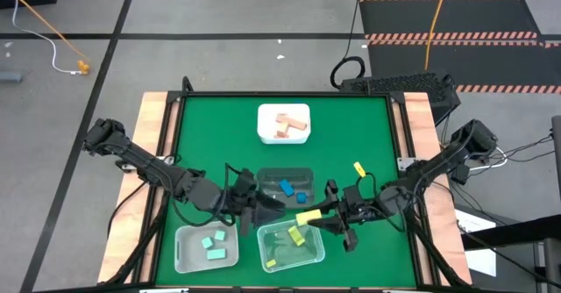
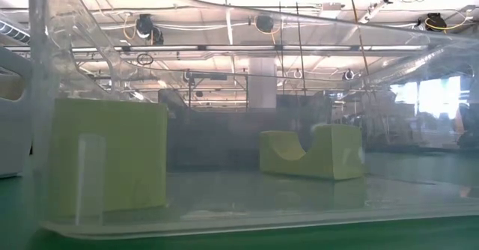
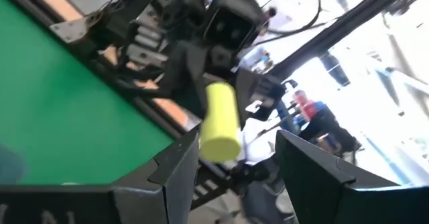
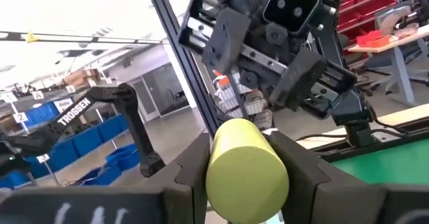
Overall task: Sort & place blocks by color
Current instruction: Put the green block into the transparent bin
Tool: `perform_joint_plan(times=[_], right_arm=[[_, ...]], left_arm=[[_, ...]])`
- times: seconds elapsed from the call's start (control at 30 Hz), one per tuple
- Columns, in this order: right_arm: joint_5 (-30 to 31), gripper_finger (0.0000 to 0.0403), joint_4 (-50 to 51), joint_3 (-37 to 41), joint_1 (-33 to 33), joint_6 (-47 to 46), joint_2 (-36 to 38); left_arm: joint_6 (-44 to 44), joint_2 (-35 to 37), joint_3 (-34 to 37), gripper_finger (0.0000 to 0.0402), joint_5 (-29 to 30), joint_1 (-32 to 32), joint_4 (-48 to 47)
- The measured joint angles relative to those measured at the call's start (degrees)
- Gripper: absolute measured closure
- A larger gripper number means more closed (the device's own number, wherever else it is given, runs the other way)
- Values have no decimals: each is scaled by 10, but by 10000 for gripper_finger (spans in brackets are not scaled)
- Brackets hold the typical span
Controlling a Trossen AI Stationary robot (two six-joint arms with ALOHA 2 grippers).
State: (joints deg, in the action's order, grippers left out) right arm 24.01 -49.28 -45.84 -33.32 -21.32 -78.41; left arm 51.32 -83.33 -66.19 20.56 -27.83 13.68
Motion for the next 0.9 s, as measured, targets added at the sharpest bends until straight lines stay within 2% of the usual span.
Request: perform_joint_plan(times=[0.17,0.33,0.7,0.9], right_arm=[[0,295,-7,0,5,22,-3],[0,292,-7,0,12,25,-3],[-1,290,-6,0,18,40,-3],[-1,290,0,0,18,41,-3]], left_arm=[[23,0,0,204,1,1,30],[100,0,0,204,3,1,44],[123,0,0,203,4,1,44],[215,0,0,204,1,1,33]])
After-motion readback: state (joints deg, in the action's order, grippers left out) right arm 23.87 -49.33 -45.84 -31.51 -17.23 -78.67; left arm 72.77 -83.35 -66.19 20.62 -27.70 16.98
